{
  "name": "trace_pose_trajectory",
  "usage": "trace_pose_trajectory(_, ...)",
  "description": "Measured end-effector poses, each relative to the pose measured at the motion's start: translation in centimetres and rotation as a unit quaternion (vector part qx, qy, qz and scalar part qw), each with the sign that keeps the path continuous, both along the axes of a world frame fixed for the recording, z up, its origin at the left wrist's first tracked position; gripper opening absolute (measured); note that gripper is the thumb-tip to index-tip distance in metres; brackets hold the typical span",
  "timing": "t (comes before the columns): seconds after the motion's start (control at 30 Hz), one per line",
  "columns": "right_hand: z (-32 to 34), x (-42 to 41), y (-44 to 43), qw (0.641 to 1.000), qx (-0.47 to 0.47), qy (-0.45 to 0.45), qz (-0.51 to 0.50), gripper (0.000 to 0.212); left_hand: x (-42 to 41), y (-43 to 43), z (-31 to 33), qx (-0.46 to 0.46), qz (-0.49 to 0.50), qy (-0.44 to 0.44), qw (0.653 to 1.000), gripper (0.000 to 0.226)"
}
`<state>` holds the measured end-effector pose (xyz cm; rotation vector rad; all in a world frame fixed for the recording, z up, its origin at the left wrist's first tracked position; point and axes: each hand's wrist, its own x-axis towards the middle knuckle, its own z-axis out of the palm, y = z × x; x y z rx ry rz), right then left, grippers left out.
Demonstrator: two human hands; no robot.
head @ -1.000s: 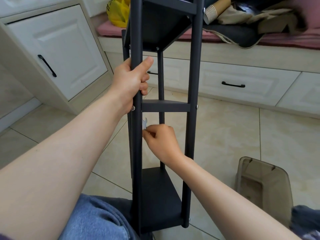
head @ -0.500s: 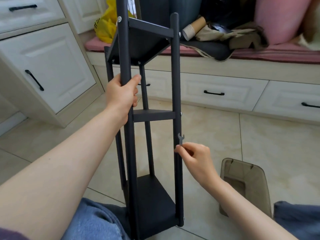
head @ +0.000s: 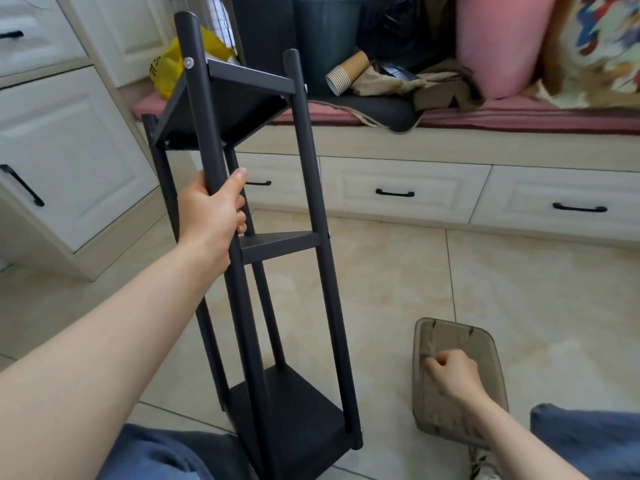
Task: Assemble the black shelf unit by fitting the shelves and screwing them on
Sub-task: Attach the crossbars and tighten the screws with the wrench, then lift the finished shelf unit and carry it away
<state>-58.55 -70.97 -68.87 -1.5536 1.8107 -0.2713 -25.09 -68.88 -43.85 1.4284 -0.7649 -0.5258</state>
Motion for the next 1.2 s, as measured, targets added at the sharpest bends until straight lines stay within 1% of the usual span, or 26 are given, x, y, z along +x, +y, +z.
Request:
trace_pose_trajectory(0.13, -2.7, -1.9, -0.5, 0.996, 0.057, 0.07, 0.01, 0.031, -0.7, 0.5, -0.2, -0.003, -0.001, -0.002, 1.0, 0.017)
trace_pose_trajectory(0.27, -3.9, -2.1, -1.0, 0.992, 0.07, 0.101, 0.029, 0.026, -1.7, 1.1, -0.3, -0.008, -0.004, -0.011, 1.0, 0.017)
trace_pose_trajectory(0.4, -4.2, -1.6, -1.1, 0.993, 0.078, 0.09, 0.027, 0.029, -2.5, 1.3, -0.5, -0.013, -0.008, -0.015, 1.0, 0.016)
trace_pose_trajectory(0.53, -2.7, 0.0, -0.7, 0.997, 0.074, 0.025, -0.006, 0.03, -2.8, 1.2, -0.6, -0.014, -0.015, -0.015, 1.0, 0.013)
trace_pose_trajectory(0.6, -0.9, 1.3, -1.0, 0.998, 0.04, -0.028, -0.027, 0.03, -2.9, 1.2, -0.6, -0.014, -0.011, -0.017, 1.0, 0.012)
trace_pose_trajectory(0.67, 1.9, 3.1, -1.5, 0.994, -0.005, -0.096, -0.05, 0.026, -2.9, 1.1, -0.6, -0.013, -0.005, -0.017, 1.0, 0.012)
trace_pose_trajectory(0.77, 6.5, 6.0, -2.4, 0.981, -0.071, -0.175, -0.043, 0.023, -3.2, 1.2, -0.7, -0.013, -0.007, -0.014, 1.0, 0.014)
trace_pose_trajectory(0.83, 9.9, 7.6, -2.7, 0.972, -0.115, -0.206, -0.015, 0.024, -3.5, 1.3, -0.7, -0.012, -0.011, -0.015, 1.0, 0.015)
trace_pose_trajectory(1.0, 18.5, 10.3, -4.0, 0.942, -0.221, -0.246, 0.054, 0.021, -4.5, 1.9, -0.8, -0.008, -0.024, -0.005, 1.0, 0.016)
trace_pose_trajectory(1.1, 22.0, 11.6, -5.1, 0.938, -0.233, -0.243, 0.086, 0.022, -5.0, 2.3, -0.8, -0.001, -0.038, 0.0, 0.999, 0.013)
trace_pose_trajectory(1.2, 23.8, 12.5, -6.2, 0.941, -0.186, -0.268, 0.093, 0.036, -5.4, 2.8, -0.7, 0.003, -0.055, 0.012, 0.998, 0.011)
